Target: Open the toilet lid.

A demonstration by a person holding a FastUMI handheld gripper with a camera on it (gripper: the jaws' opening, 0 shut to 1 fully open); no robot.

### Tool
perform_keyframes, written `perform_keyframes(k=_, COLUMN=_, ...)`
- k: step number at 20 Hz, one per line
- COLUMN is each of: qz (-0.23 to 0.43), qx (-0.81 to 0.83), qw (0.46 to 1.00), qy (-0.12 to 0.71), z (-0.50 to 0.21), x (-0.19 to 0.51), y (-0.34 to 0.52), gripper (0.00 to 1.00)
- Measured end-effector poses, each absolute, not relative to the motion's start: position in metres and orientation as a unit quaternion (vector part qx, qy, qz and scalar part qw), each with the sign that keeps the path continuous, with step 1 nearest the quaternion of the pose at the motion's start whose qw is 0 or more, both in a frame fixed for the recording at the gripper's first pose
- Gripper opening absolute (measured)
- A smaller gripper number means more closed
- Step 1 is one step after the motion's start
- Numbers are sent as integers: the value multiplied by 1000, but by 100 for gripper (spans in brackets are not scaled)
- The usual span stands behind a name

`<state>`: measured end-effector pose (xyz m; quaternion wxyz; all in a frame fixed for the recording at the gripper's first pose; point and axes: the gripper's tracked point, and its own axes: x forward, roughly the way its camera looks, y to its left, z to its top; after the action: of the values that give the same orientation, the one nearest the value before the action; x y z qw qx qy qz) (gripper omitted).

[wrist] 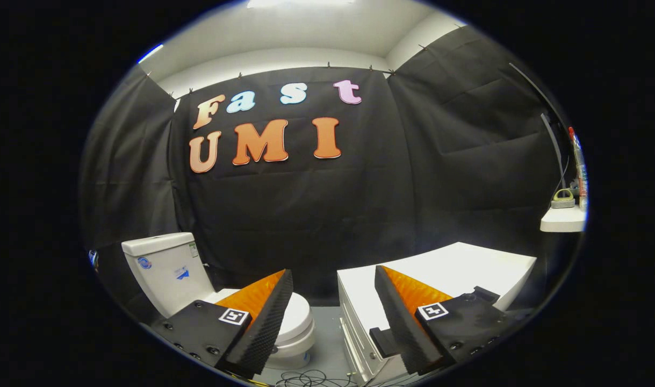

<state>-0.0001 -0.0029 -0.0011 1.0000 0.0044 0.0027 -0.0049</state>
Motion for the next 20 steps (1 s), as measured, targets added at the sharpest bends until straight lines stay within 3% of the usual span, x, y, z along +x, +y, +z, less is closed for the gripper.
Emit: perform_keyframes(k=20, qz=14, qx=6, qw=1000, qy=-12, z=12, x=-6, y=25, gripper=98)
